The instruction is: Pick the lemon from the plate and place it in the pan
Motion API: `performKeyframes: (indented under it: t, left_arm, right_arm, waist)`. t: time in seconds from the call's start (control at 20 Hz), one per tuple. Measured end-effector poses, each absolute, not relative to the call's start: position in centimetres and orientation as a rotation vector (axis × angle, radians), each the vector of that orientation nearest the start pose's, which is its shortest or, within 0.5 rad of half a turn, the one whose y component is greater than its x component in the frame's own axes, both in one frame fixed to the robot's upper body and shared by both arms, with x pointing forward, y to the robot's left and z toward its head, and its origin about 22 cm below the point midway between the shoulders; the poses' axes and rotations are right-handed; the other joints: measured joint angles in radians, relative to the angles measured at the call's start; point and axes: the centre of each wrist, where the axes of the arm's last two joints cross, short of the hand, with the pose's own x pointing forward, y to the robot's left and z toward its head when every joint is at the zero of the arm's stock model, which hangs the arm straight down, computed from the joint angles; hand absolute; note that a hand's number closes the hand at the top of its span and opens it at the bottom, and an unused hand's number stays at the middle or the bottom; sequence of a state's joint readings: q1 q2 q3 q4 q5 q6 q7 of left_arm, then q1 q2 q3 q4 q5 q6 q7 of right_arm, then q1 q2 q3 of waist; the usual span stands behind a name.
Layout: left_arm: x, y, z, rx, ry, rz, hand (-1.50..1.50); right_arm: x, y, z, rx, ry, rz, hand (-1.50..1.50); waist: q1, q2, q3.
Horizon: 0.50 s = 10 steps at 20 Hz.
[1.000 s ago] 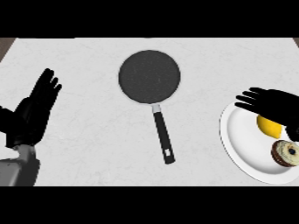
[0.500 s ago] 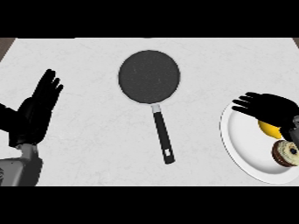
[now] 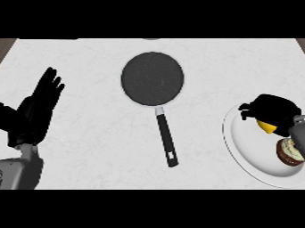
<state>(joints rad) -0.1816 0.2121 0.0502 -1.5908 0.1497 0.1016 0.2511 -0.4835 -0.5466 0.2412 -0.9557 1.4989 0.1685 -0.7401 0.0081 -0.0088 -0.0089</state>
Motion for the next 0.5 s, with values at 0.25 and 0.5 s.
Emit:
performKeyframes:
  t: [0.25,0.5]
  left_arm:
    - [28.1,27.4,5.7,0.094,-1.518,0.042,0.0]
    - [27.9,27.7,5.9,0.109,-1.521,0.041,0.0]
  right_arm:
    - [35.0,-32.5,3.2,-0.584,-1.075,2.261,1.5]
    - [34.9,-29.3,3.3,-0.588,-1.208,2.156,1.5]
  waist:
    - [-0.002,0.001,0.0]
    - [-0.011,0.001,0.004]
